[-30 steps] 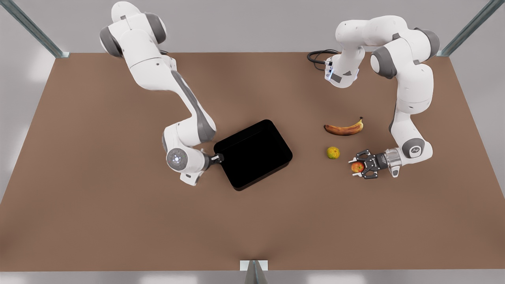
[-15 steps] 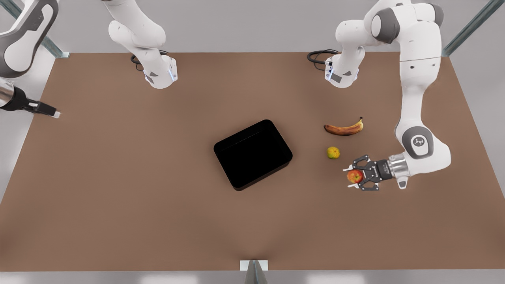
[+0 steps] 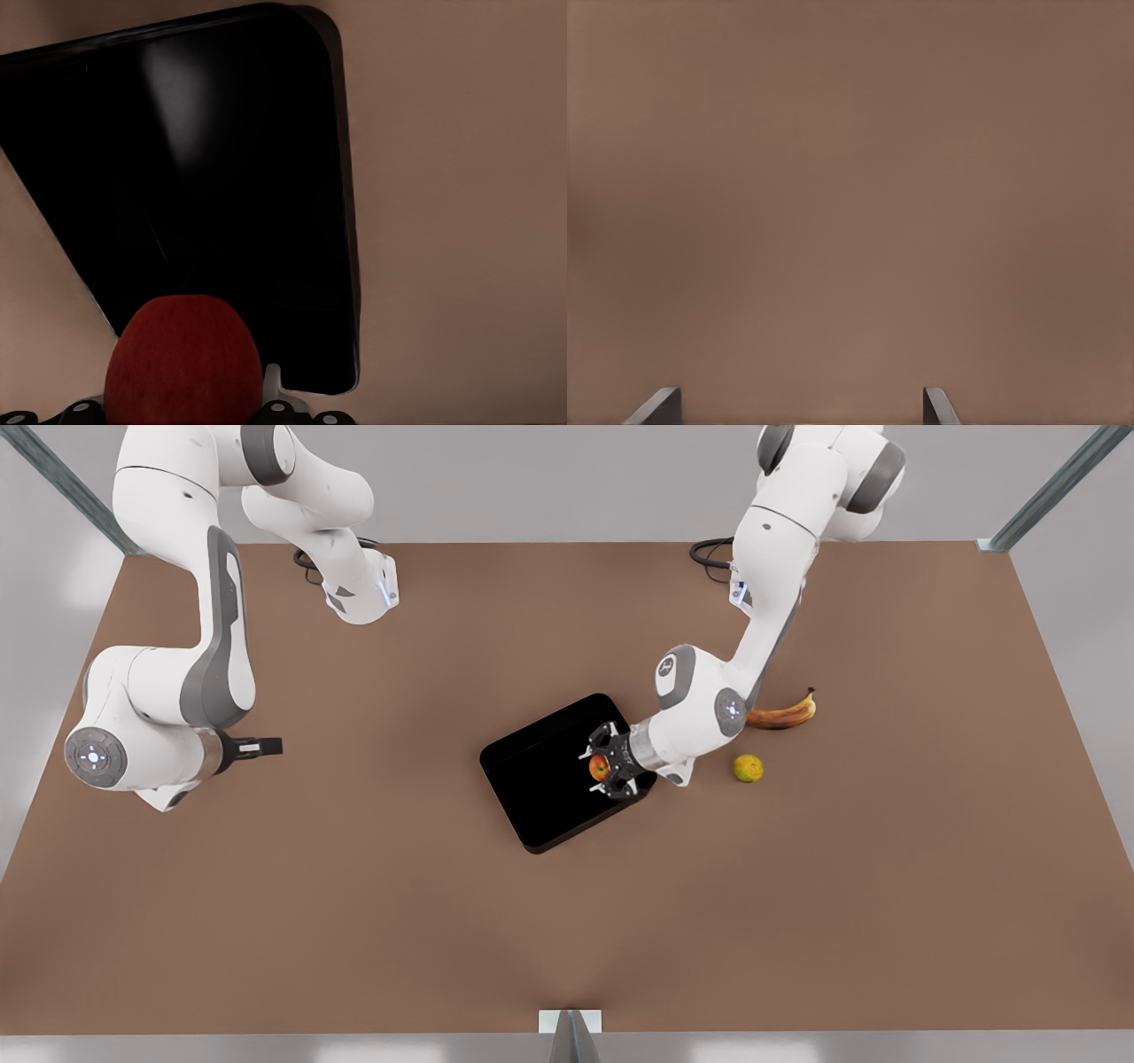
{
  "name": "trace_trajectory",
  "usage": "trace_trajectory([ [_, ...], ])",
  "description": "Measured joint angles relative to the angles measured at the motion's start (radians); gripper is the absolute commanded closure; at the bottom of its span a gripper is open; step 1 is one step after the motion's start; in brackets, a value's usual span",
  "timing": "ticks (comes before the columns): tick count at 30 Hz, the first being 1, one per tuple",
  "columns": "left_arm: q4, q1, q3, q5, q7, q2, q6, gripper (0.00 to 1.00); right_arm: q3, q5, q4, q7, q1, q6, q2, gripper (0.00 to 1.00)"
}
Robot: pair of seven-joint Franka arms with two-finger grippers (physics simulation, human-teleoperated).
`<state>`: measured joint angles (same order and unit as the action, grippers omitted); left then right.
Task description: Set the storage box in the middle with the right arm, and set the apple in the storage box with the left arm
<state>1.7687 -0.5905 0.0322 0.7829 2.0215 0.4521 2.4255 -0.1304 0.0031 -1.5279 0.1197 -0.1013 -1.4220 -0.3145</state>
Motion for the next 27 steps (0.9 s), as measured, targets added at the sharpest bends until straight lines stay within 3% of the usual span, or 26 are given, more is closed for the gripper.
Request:
trace_trajectory([
  [3,0.000,-0.044,-0.003,-0.023,0.036,0.024,0.047,0.31,0.000,0.002,0.000,0.000,0.001,0.000,0.000,0.00],
  [4,-0.001,-0.057,-0.004,-0.030,0.038,0.029,0.047,0.00,0.000,0.000,0.001,0.001,0.001,0.000,0.001,0.00],
  [13,-0.109,-0.079,-0.021,-0.130,0.052,0.044,0.021,0.00,0.000,-0.002,0.012,0.003,0.002,0.000,0.002,0.00],
  [14,-0.138,-0.070,-0.091,-0.141,0.055,0.009,-0.048,0.00,0.000,-0.002,0.013,0.003,0.002,0.000,0.002,0.00],
  [16,-0.207,-0.057,-0.341,-0.150,0.045,-0.071,-0.190,0.00,0.000,-0.003,0.037,0.001,0.005,0.001,0.033,0.00],
  [17,-0.211,-0.066,-0.394,-0.160,-0.004,-0.083,-0.223,0.00,0.000,-0.002,0.042,0.000,0.008,0.002,0.053,0.00],
  [21,-0.254,-0.058,-0.658,-0.235,-1.103,-0.131,-0.574,0.00,0.000,-0.018,0.078,-0.003,0.024,0.002,0.158,0.00],
  [23,-0.273,-0.044,-0.715,-0.315,-1.664,-0.174,-0.692,0.00,0.000,-0.020,0.075,-0.004,0.018,0.002,0.158,0.00],
  [24,-0.260,-0.040,-0.713,-0.369,-1.893,-0.221,-0.717,0.00,0.000,-0.021,0.078,-0.009,0.020,0.004,0.158,0.00],
  [25,-0.242,0.147,-0.545,-0.422,-1.955,-0.271,-0.758,0.00,0.000,-0.021,0.078,-0.009,0.019,0.006,0.158,0.00],
  [26,-0.185,0.451,-0.177,-0.491,-1.960,-0.381,-0.758,0.00,0.000,-0.021,0.080,-0.008,0.018,0.006,0.157,0.00],
  [27,-0.107,0.517,-0.051,-0.555,-1.985,-0.448,-0.776,0.00,0.000,-0.021,0.080,-0.006,0.018,0.006,0.155,0.00],
])
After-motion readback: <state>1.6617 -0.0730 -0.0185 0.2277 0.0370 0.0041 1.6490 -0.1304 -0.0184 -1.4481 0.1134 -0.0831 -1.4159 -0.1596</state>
